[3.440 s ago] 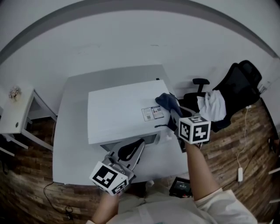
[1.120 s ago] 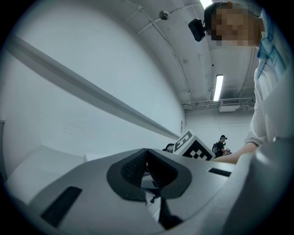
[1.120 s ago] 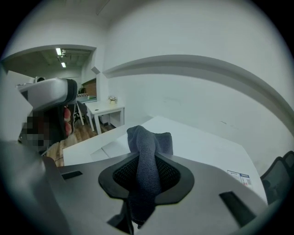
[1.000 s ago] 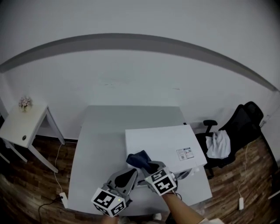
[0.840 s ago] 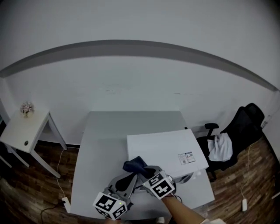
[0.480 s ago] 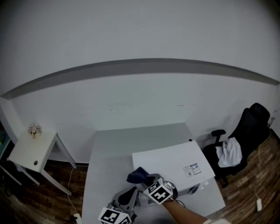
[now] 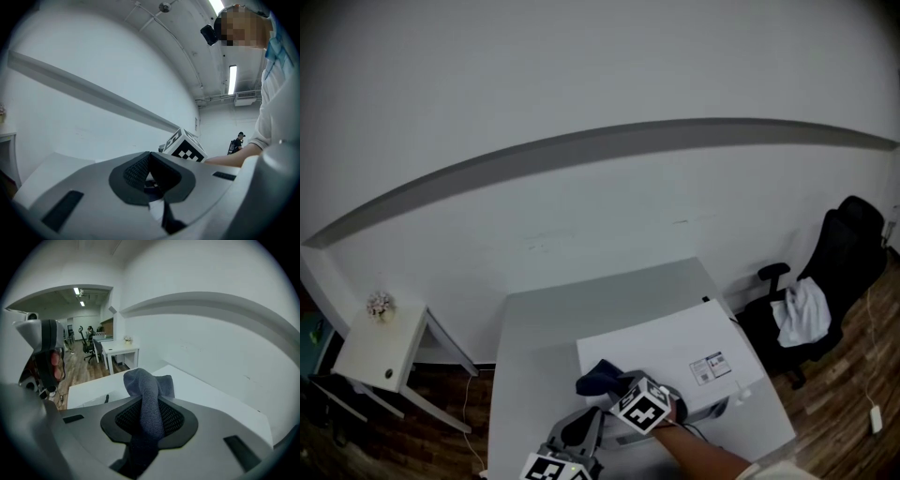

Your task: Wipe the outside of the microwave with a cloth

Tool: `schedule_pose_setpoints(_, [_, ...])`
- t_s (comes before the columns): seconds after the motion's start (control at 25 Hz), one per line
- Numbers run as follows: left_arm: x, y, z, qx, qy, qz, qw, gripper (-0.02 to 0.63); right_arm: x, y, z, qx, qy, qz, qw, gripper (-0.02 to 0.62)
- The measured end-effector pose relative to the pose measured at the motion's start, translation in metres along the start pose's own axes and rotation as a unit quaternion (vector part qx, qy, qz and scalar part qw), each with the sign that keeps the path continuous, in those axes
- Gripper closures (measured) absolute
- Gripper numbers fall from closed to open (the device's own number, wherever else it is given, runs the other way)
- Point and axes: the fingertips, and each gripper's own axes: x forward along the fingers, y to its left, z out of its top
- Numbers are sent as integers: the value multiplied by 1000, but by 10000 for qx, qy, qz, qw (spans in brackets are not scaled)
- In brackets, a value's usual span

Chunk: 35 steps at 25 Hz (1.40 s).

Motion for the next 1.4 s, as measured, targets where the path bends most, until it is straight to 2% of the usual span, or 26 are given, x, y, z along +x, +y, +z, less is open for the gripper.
schedule_pose_setpoints(0.24, [21,-5,0,52,121,2,9999,603,-14,-51,-21,148,90,-298,9994,500])
schedule_pose_setpoints(0.48, [49,-17,14,80,42,-97,9999,603,-36,-108,-51,492,101,-664,9965,500])
schedule_pose_setpoints(0.68, [67,-29,8,56,137,-181,9997,603,-56,-149,-77,700,156,-909,9933,500])
schedule_pose_setpoints(1.4, [108,-76,-3,-13,295,-608,9977,603,-128,-226,-145,1184,325,-1622,9791,500])
